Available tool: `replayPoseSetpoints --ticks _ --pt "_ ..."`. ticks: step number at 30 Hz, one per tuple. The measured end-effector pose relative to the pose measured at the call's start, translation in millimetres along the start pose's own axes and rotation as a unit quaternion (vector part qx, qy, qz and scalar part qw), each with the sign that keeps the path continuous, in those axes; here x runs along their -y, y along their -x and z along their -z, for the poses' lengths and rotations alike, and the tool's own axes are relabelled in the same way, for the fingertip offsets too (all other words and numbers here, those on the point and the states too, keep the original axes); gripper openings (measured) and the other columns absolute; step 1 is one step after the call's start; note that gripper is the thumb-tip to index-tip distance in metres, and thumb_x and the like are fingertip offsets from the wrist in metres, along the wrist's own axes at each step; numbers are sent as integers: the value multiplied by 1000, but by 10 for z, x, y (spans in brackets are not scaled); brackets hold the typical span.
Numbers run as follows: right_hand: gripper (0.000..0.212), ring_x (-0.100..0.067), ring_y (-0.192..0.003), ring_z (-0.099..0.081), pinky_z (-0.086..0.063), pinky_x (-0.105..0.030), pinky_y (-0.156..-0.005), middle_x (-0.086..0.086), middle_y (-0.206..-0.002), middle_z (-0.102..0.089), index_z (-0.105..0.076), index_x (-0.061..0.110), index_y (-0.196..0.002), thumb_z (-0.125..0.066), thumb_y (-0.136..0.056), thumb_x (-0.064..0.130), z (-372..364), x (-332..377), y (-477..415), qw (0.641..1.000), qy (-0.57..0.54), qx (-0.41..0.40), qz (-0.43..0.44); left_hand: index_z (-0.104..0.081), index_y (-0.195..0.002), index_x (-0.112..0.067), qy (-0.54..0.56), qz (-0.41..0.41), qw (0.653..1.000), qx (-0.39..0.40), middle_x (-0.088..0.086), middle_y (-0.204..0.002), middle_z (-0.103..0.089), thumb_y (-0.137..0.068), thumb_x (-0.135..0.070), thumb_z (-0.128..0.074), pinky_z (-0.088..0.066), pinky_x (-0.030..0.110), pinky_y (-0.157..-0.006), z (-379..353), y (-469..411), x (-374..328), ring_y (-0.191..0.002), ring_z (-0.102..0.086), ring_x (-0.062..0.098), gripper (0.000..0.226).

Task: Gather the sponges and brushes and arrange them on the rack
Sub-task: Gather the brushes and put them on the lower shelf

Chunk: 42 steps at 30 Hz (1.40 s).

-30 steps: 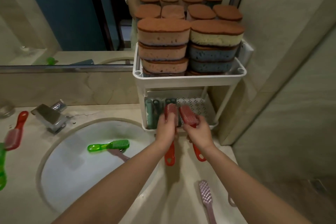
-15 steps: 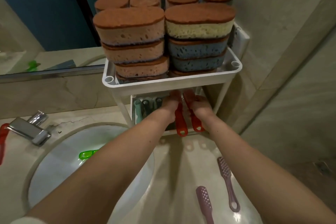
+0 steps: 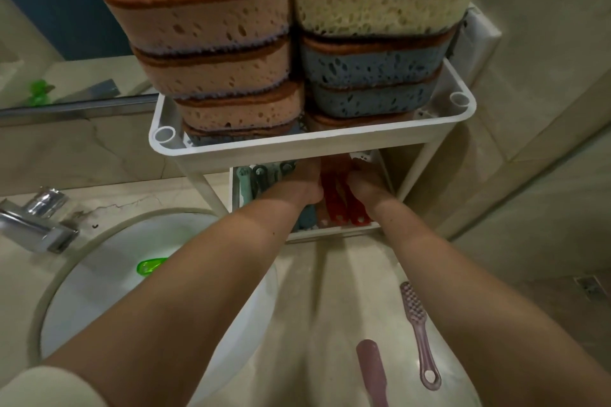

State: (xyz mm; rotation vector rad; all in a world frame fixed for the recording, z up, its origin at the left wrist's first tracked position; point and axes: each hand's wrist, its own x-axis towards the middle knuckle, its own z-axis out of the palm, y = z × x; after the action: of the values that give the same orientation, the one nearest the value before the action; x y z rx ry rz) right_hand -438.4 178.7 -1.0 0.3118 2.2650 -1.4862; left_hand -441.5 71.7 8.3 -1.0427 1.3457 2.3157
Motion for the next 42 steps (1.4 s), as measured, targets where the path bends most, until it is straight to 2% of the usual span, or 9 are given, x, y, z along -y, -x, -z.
replayPoseSetpoints --ticks 8,13,15,20,24,29,32,37,42 --pt "29 -24 -97 -62 -50 -39 -92 -8 -105 -67 -65 17 -107 -37 -102 25 -9 22 -10 1000 -21 5 0 -59 -125 -8 13 -33 999 23 19 -123 -62 -98 -39 -47 -46 49 -102 -37 52 15 -114 -59 33 42" --pt "25 -26 -93 -66 -54 -40 -89 -5 -89 -69 -65 22 -87 -42 -96 16 42 69 51 997 -62 23 27 -64 -77 -10 -82 -110 989 52 11 -75 -67 -102 -35 -34 -53 44 -83 -14 232 55 -77 -63 28 46" --pt "24 -27 -95 -68 -54 -42 -91 -7 -90 -71 -67 23 -85 -46 -93 13 48 99 75 996 -83 31 28 -63 -80 -16 -103 -130 985 51 5 -73 -68 -103 -38 -31 -53 34 -71 31 275 114 -73 -64 20 45" --pt "26 -25 -100 -65 -51 -44 -97 -9 -103 -71 -67 25 -89 -43 -94 16 23 73 97 996 -86 37 13 -64 -90 -27 -127 -143 981 33 -1 -92 -68 -100 -51 -26 -45 33 -92 137 306 251 -96 -62 17 46" --pt "29 -24 -97 -65 -52 -43 -95 -7 -103 -71 -68 22 -99 -39 -97 22 7 19 139 997 -69 9 15 -59 -86 -30 -104 -111 988 36 -8 -83 -61 -100 -55 -24 -40 26 -80 106 313 320 -79 -56 5 45" --pt "27 -24 -95 -66 -56 -39 -87 -5 -97 -70 -63 25 -88 -39 -100 23 -1 4 250 999 -45 16 8 -63 -95 -24 -83 -97 992 5 -3 -85 -64 -98 -59 -27 -44 24 -67 68 430 313 -78 -59 9 51" --pt "31 -28 -98 -65 -55 -42 -90 -11 -104 -69 -65 14 -99 -35 -98 10 -3 3 342 999 3 7 36 -61 -87 -21 -58 -94 994 4 -2 -85 -63 -99 -56 -29 -43 24 -62 87 560 291 -76 -58 11 49" --pt "27 -29 -107 -62 -48 -47 -99 -11 -115 -68 -67 14 -106 -44 -94 6 -59 -122 632 992 -53 -38 106 -54 -123 -13 -102 -135 986 10 6 -115 -61 -102 -27 -39 -46 30 -89 325 854 414 -105 -58 20 29" --pt "23 -25 -92 -65 -55 -36 -83 -12 -107 -68 -64 18 -95 -50 -91 0 -303 -242 1000 983 -146 -35 102 -58 -110 -13 -127 -215 967 -54 8 -101 -65 -97 -5 -41 -53 28 -78 681 1093 647 -84 -62 18 23"
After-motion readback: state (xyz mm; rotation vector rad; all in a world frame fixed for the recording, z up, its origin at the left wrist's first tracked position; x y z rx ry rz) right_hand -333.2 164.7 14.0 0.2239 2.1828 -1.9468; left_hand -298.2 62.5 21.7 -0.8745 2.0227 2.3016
